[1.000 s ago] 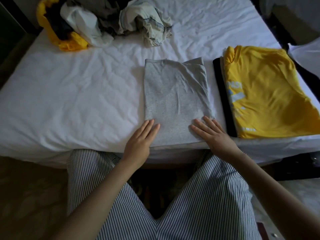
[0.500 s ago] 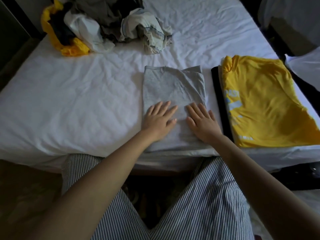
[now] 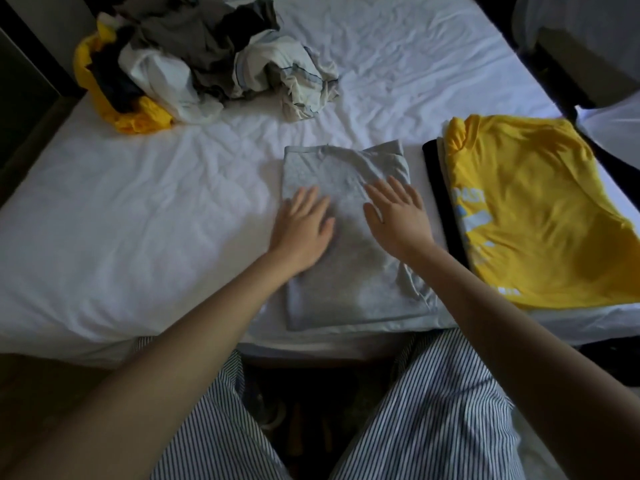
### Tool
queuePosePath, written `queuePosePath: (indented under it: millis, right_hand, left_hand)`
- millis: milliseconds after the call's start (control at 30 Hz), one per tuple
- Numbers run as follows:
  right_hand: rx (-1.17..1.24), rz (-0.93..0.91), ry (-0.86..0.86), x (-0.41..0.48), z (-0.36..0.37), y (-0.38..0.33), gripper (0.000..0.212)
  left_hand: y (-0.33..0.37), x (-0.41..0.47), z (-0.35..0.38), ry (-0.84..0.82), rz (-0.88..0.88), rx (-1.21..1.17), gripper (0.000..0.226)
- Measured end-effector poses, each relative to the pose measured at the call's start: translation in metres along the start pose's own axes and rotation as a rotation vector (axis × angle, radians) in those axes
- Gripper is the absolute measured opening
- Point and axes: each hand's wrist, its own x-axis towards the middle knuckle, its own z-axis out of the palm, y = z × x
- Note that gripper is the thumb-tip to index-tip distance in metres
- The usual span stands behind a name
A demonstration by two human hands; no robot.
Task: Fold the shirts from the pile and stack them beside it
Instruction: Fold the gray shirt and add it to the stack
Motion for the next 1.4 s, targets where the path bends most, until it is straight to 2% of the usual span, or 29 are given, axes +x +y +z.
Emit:
queuePosePath:
  millis: [100, 233, 367, 433, 500, 600, 700, 800, 833, 900, 967, 1000, 1100, 1167, 1400]
  right_hand:
    - [-0.059, 0.08, -0.208, 0.01, 0.018, 0.009, 0.051]
    - [-0.085, 0.156, -0.227, 0.007, 0.033, 0.022, 0.054]
    - [-0.001, 0.165, -0.257, 0.011, 0.031, 0.024, 0.055]
    - [0.096, 0.153, -0.225, 0.01, 0.028, 0.028, 0.053]
    - [0.256, 0.161, -0.055, 0.005, 0.024, 0.03, 0.053]
    - [0.36, 0.295, 0.165, -0.008, 0.013, 0.025, 0.057]
    - [0.307, 0.492, 0.114, -0.023, 0.011, 0.021, 0.06]
    - [0.406, 0.647, 0.048, -0.019, 0.004, 0.021, 0.057]
    - [0.467, 0.68, 0.027, -0.013, 0.001, 0.022, 0.049]
    - [0.6, 0.718, -0.026, -0.001, -0.004, 0.029, 0.034]
    - [0.744, 0.751, -0.06, 0.004, -0.007, 0.034, 0.035]
    - [0.812, 0.776, -0.081, 0.006, -0.008, 0.035, 0.033]
    - [1.001, 0.82, -0.177, 0.006, -0.011, 0.034, 0.026]
    - [1.115, 0.803, -0.203, 0.004, -0.015, 0.03, 0.028]
    - [1.39, 0.608, -0.148, -0.01, -0.047, 0.034, 0.022]
  left_hand:
    - [0.017, 0.012, 0.02, -0.116, 0.083, 0.049, 0.054]
    - [-0.018, 0.024, 0.03, -0.159, -0.045, 0.037, 0.057]
    - [-0.057, 0.023, 0.027, -0.096, -0.151, 0.006, 0.052]
    - [-0.064, 0.021, 0.029, -0.078, -0.177, -0.035, 0.052]
    - [-0.062, 0.022, 0.029, -0.062, -0.193, -0.094, 0.052]
    - [-0.061, 0.024, 0.022, 0.027, -0.238, -0.324, 0.061]
    - [-0.056, 0.028, 0.012, 0.056, -0.439, -0.747, 0.07]
    - [-0.041, 0.037, 0.0, -0.003, -0.537, -1.076, 0.05]
    - [-0.036, 0.039, -0.002, -0.026, -0.54, -1.091, 0.045]
    - [-0.033, 0.041, -0.003, -0.002, -0.587, -1.029, 0.059]
    - [-0.036, 0.039, -0.003, 0.007, -0.646, -1.048, 0.073]
    - [-0.037, 0.036, -0.002, -0.027, -0.656, -1.095, 0.067]
    - [-0.035, 0.024, -0.004, -0.155, -0.638, -1.231, 0.037]
    - [-0.03, 0.021, -0.005, -0.195, -0.563, -1.291, 0.027]
    - [0.0, 0.012, -0.038, -0.171, -0.359, -1.401, 0.036]
